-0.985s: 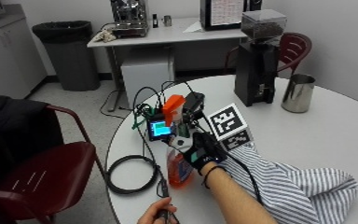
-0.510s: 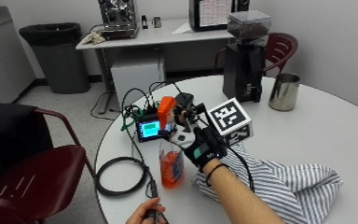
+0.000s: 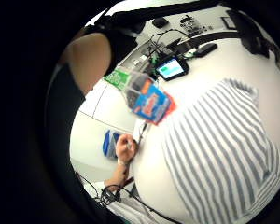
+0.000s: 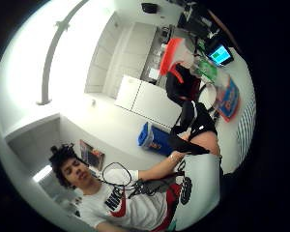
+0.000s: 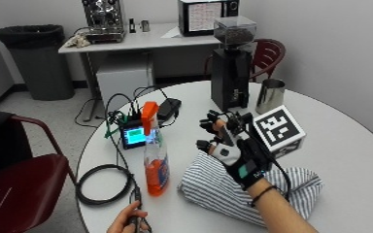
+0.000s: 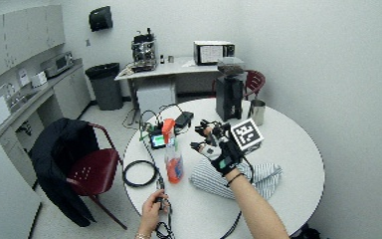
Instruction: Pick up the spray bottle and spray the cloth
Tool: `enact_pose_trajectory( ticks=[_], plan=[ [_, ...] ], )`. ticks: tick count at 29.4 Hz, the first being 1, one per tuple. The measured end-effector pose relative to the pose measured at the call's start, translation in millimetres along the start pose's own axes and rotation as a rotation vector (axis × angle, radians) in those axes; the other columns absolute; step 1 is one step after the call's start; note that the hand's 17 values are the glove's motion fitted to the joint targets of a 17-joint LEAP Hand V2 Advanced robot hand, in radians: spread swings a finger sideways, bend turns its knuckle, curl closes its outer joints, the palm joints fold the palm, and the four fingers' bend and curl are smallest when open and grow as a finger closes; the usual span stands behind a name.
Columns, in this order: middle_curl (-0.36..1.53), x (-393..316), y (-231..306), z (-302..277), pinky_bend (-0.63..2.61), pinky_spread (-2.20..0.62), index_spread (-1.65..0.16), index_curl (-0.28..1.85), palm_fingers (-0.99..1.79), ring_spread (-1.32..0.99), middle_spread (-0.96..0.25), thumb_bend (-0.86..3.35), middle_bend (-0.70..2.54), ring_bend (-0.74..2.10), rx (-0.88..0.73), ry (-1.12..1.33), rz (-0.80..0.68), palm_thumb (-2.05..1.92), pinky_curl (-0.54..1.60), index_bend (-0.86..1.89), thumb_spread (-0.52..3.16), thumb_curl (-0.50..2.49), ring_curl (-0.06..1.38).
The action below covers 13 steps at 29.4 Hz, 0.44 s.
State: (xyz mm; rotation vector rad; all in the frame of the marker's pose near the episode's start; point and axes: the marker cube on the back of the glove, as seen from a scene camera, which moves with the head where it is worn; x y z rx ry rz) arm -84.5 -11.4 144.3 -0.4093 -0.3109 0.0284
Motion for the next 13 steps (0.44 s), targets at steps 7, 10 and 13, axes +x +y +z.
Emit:
enact_pose_trajectory(
  ticks=[7, 10, 13],
  plan=[
    [0.43, 24, 30, -24, 0.29, 0.29, -0.34, 0.19, 0.50, 0.05, -0.07, -0.02, 0.39, 0.37, 0.047, 0.140, 0.042, 0.95, 0.34, 0.12, 1.00, 0.55, 0.38],
    [0.43, 24, 37, -33, 0.28, 0.29, -0.34, 0.20, 0.51, 0.05, -0.07, -0.02, 0.39, 0.36, 0.069, 0.179, 0.065, 0.95, 0.34, 0.12, 1.01, 0.55, 0.38],
    [0.43, 23, 41, -43, 0.27, 0.29, -0.34, 0.20, 0.52, 0.05, -0.06, -0.02, 0.40, 0.36, 0.085, 0.216, 0.074, 0.95, 0.34, 0.12, 1.01, 0.55, 0.38]
  ],
)
